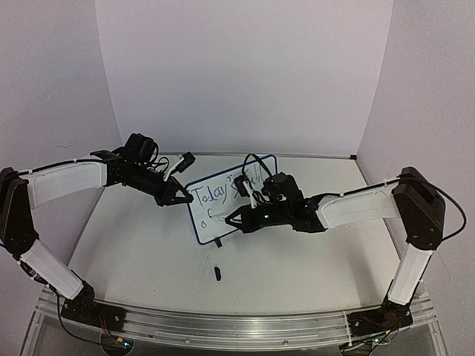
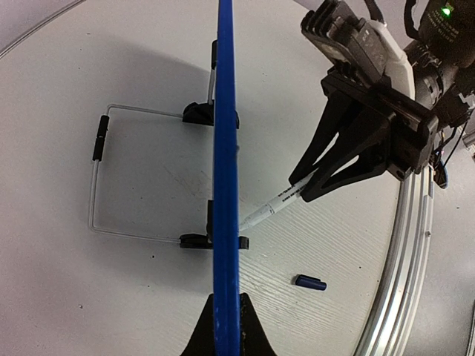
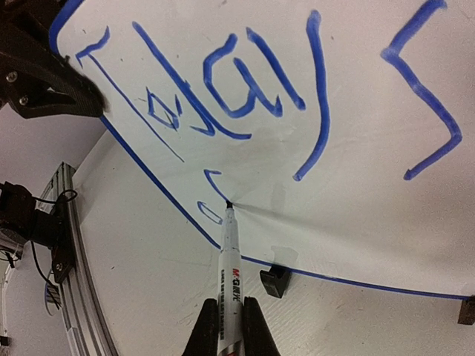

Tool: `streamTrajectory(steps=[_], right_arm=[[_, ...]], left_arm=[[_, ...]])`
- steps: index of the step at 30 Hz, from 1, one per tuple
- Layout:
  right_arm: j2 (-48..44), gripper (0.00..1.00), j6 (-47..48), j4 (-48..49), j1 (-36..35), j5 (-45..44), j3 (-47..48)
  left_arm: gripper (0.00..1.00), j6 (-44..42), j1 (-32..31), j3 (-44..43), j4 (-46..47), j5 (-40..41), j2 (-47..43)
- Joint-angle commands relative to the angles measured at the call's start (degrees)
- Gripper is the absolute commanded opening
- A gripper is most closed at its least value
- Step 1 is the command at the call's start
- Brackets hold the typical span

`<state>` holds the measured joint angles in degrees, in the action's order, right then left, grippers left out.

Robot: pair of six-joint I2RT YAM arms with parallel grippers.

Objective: Write a sentence on the whiteboard

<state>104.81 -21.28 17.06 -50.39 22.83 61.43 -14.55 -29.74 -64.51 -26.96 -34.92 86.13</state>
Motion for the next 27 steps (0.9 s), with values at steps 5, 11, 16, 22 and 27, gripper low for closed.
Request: streamTrajectory(steps=[5,11,16,22,27], right_arm=[[2.7,0.0,-0.4,0.4,0.2,-1.3,-2.1],[4.9,0.0,-0.5,0.5,0.1,-1.2,-1.9],[5.7,0.0,-0.5,0.7,-0.4,-0.6,-0.8],[3.3,0.0,-2.0,3.2,-0.6,1.5,-1.4],[-0.1,0.0,-3.8,6.5,-0.6,4.0,-2.7]], left_arm=[[0.0,-0.7,-0.9,-0.6,-3.9,1.3,1.8],[0.0,-0.7,-0.9,-0.6,-3.8,1.3,1.8],[0.0,-0.7,-0.9,-0.6,-3.8,1.2,1.9],[0.0,-0.7,-0.9,-0.6,-3.8,1.2,1.8],[0.0,-0.7,-0.9,-0.6,-3.8,1.2,1.7]])
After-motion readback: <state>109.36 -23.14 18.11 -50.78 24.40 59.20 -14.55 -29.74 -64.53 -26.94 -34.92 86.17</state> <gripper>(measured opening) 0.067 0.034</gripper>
